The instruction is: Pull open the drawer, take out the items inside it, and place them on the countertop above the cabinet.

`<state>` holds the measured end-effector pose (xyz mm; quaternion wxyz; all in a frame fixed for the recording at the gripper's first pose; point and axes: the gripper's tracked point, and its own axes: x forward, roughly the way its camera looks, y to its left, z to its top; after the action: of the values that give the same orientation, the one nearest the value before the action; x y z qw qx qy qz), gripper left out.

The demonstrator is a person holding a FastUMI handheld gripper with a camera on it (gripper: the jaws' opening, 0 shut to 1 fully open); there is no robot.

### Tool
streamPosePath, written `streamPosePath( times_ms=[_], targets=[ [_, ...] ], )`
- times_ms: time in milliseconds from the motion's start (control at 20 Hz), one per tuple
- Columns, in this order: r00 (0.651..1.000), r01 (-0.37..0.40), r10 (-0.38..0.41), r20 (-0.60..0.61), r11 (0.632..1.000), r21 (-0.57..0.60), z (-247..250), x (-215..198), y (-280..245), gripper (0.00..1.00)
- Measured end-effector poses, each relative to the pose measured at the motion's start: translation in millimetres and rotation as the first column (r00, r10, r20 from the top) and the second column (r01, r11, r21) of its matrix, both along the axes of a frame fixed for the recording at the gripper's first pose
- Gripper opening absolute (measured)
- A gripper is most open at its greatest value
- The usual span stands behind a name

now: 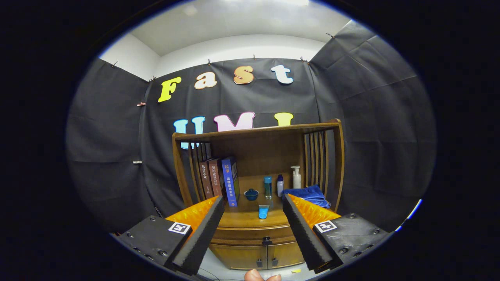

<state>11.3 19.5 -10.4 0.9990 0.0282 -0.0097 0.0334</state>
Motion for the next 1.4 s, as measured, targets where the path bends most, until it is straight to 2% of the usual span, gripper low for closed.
streamPosePath(
  times_ms=[600,1400],
  targets=[
    [0.998,0.060,-0.061,-0.014,0.997,-0.055,-4.4,6.7,-0.9,0.99],
    [0.996,0.087,-0.086,0.010,0.992,-0.087,1.3,4.1,1.6,0.99]
  ],
)
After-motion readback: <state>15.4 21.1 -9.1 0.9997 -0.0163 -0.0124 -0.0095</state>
